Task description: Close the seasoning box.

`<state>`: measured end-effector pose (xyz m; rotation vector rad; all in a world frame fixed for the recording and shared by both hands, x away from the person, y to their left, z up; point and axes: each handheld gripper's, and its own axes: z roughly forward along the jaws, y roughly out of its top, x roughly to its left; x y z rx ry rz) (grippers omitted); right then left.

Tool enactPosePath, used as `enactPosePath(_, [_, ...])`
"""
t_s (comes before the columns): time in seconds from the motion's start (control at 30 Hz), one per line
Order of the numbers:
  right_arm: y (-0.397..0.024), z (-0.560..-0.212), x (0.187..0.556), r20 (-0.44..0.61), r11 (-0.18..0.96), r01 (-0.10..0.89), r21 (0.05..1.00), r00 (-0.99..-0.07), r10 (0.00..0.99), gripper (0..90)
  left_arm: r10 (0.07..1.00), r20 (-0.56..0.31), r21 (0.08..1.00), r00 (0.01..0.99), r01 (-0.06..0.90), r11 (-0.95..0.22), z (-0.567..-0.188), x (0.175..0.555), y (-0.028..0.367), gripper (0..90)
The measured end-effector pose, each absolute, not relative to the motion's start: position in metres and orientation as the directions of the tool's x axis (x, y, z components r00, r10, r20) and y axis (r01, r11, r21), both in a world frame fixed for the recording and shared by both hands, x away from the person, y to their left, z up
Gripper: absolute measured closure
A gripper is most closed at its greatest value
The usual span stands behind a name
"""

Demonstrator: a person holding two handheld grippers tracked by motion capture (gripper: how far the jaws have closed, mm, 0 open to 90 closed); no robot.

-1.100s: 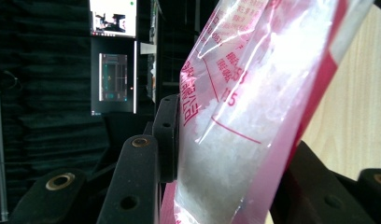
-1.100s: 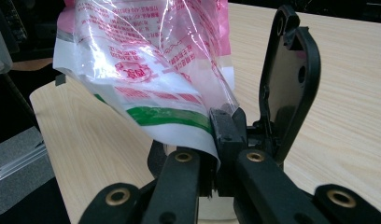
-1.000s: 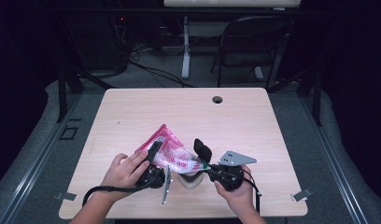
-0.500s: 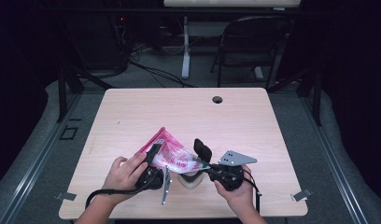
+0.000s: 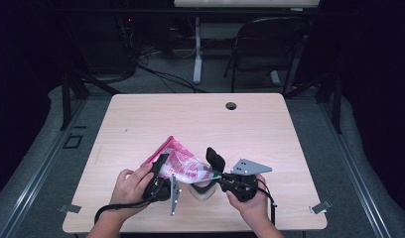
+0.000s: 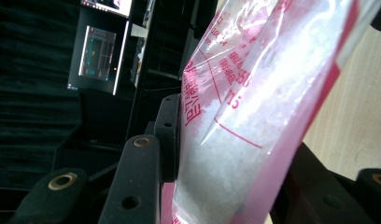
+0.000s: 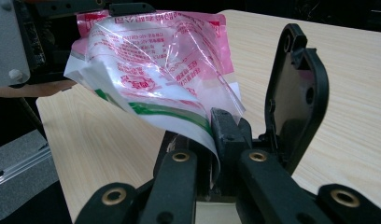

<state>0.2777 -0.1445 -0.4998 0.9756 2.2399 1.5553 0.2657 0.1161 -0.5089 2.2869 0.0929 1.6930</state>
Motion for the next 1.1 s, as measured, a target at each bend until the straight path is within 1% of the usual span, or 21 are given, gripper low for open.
enactPosePath(0.2, [-0.142,-0.499,0.279,0.171,0.206,0.38,0.902,-0.751,0.638,86.1,0.241,0.918,0.289,0.316,-0.115,-0.95,-0.513,0.265,0.119,68.1])
enactPosePath(0.3, [-0.141,-0.5,0.279,0.17,0.211,0.38,0.901,-0.755,0.634,85.5,0.255,0.904,0.304,0.342,-0.098,-0.947,-0.516,0.265,0.121,70.3])
enactPosePath(0.53, [-0.138,-0.499,0.28,0.171,0.214,0.377,0.901,-0.761,0.625,84.3,0.295,0.874,0.351,0.386,-0.082,-0.933,-0.519,0.266,0.126,71.9])
enactPosePath(0.73, [-0.137,-0.499,0.28,0.172,0.207,0.373,0.904,-0.762,0.624,81.3,0.318,0.852,0.378,0.415,-0.07,-0.923,-0.523,0.267,0.128,72.4])
enactPosePath(0.87, [-0.137,-0.499,0.281,0.169,0.212,0.372,0.904,-0.766,0.621,79.9,0.358,0.821,0.427,0.446,-0.061,-0.902,-0.527,0.269,0.13,72.7])
enactPosePath(1.1, [-0.137,-0.499,0.281,0.174,0.207,0.372,0.905,-0.768,0.616,76.5,0.382,0.784,0.461,0.489,-0.048,-0.886,-0.53,0.27,0.131,73.2])
